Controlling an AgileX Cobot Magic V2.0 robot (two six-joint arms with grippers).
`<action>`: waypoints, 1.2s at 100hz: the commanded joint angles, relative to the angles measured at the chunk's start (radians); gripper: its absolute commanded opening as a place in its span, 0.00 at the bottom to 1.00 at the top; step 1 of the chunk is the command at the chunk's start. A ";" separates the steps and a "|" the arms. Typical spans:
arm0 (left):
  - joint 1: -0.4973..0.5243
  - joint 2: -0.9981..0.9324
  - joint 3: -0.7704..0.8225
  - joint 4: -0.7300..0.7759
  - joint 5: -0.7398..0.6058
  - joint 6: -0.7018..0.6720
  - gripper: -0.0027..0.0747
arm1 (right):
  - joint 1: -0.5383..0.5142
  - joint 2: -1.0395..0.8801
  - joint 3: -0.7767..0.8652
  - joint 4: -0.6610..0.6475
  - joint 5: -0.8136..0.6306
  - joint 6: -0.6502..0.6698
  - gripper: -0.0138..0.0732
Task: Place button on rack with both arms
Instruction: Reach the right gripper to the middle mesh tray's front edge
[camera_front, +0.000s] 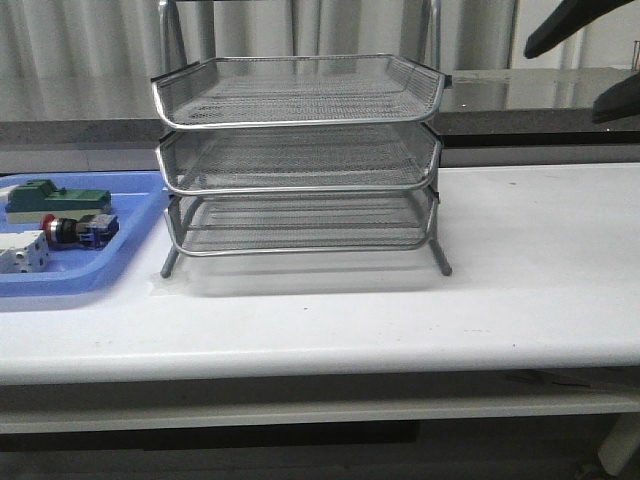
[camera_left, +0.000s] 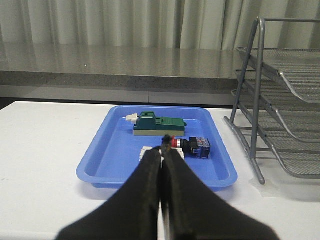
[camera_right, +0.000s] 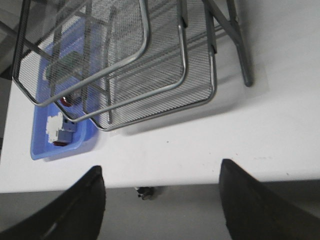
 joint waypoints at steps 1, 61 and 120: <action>-0.006 -0.034 0.045 -0.005 -0.067 -0.008 0.01 | 0.005 0.045 -0.035 0.212 -0.048 -0.148 0.73; -0.006 -0.034 0.045 -0.005 -0.067 -0.008 0.01 | 0.006 0.437 -0.169 0.614 0.090 -0.522 0.73; -0.006 -0.034 0.045 -0.005 -0.067 -0.008 0.01 | 0.069 0.614 -0.336 0.617 0.103 -0.527 0.73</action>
